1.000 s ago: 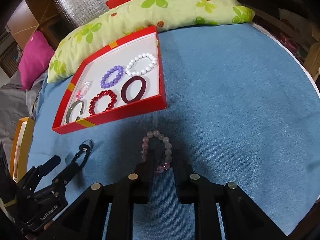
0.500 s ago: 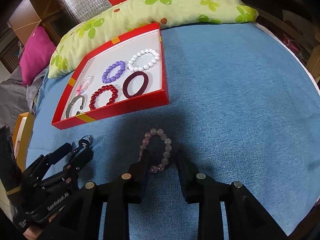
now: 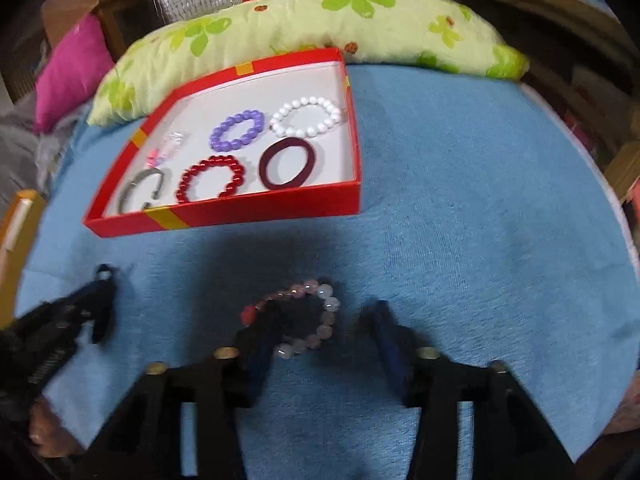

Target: Organize jewelry

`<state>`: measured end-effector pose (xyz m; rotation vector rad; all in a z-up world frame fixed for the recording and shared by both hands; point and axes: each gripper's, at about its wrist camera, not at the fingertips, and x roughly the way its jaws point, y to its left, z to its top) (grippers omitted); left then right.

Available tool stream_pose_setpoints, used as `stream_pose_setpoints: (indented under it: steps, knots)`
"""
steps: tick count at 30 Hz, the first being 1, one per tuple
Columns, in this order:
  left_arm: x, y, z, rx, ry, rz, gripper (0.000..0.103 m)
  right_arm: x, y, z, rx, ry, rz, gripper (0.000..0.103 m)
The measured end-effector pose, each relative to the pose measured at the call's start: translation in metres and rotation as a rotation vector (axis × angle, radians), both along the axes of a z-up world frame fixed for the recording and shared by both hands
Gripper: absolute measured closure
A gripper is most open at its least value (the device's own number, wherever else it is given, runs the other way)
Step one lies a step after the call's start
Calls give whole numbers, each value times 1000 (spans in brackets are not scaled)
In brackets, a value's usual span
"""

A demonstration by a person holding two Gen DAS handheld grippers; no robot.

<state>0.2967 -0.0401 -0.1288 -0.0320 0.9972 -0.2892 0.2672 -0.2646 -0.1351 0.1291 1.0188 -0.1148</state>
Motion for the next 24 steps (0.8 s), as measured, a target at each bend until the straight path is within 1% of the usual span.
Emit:
stream_pose_setpoints:
  steps: [1,2,3,4,5,7,8,10,14,19,21,23,24]
  knots:
    - [-1,4,-1,-7,11,-8,83,1,3,0,-20,-3,12,81]
    - [-2,7,-1,-12,18,-13,83,1,4,0,-23,-5,19,86]
    - [-2,10,-1,-17,23,-18,82,1,6,0,-24,-8,23,88]
    - [-4,13,-1,-26,29,-25,78,1,7,0,-28,-10,28,92]
    - [-5,16,0,-32,32,-30,73,1,8,0,-30,-12,32,94]
    - [-8,21,2,-31,28,-31,50,0,7,2,-13,-20,36,94]
    - [-11,24,4,-28,15,-29,47,-1,7,3,9,-22,39,94]
    - [-15,27,6,-27,5,-44,45,-2,4,6,55,-30,44,94]
    - [-20,33,7,-14,0,-64,41,-8,3,13,88,-57,77,94]
    - [-25,33,4,15,-2,-83,41,-12,-5,14,107,-33,95,92]
    - [-25,31,4,23,-6,-89,41,-13,-7,14,110,-29,91,88]
    - [-24,30,4,26,-7,-81,41,-13,-7,13,122,-21,86,75]
    - [-24,29,4,27,-7,-75,41,-13,-6,13,137,-21,91,72]
